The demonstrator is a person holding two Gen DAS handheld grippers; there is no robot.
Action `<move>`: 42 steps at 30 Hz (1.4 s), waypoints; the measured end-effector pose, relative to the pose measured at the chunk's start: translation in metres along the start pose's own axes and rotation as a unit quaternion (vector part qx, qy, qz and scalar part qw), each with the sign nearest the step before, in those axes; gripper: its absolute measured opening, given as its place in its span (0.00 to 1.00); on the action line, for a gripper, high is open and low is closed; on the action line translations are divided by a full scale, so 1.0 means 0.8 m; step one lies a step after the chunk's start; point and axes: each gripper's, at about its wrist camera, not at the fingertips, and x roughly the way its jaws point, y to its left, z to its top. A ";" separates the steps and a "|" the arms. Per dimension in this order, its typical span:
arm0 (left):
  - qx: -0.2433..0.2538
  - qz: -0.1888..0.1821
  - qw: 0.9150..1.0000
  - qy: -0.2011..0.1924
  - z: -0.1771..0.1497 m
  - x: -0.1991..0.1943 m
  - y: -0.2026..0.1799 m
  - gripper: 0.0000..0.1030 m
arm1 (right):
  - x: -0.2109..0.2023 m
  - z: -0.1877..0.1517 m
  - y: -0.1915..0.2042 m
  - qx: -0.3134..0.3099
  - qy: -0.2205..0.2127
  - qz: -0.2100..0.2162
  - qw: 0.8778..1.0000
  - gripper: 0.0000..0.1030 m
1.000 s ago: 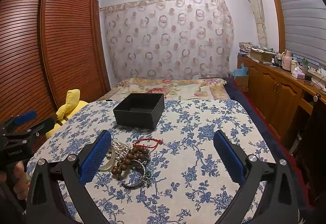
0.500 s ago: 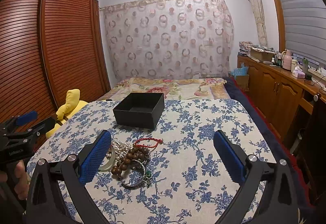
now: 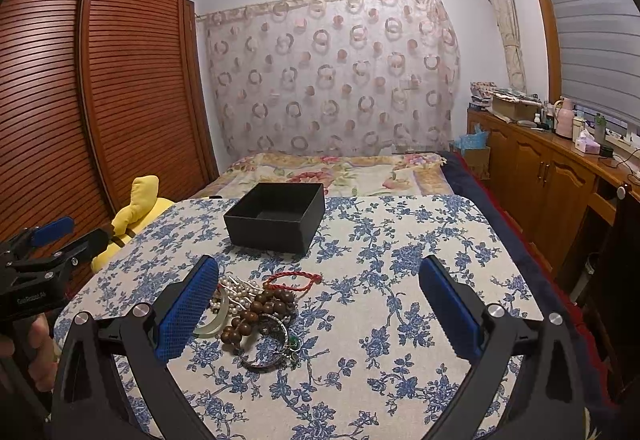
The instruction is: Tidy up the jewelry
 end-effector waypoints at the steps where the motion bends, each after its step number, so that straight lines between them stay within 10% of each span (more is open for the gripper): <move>1: 0.000 -0.001 1.000 0.000 0.001 0.000 0.000 0.94 | 0.000 0.000 0.000 0.000 -0.001 0.000 1.000 0.98; 29: 0.030 -0.024 0.999 0.028 -0.016 0.021 -0.006 0.94 | 0.001 0.001 0.010 -0.012 0.003 0.012 1.000 0.98; 42: 0.042 -0.072 0.988 0.126 -0.058 0.087 -0.009 0.94 | 0.043 -0.036 0.007 -0.034 0.068 0.071 0.995 0.84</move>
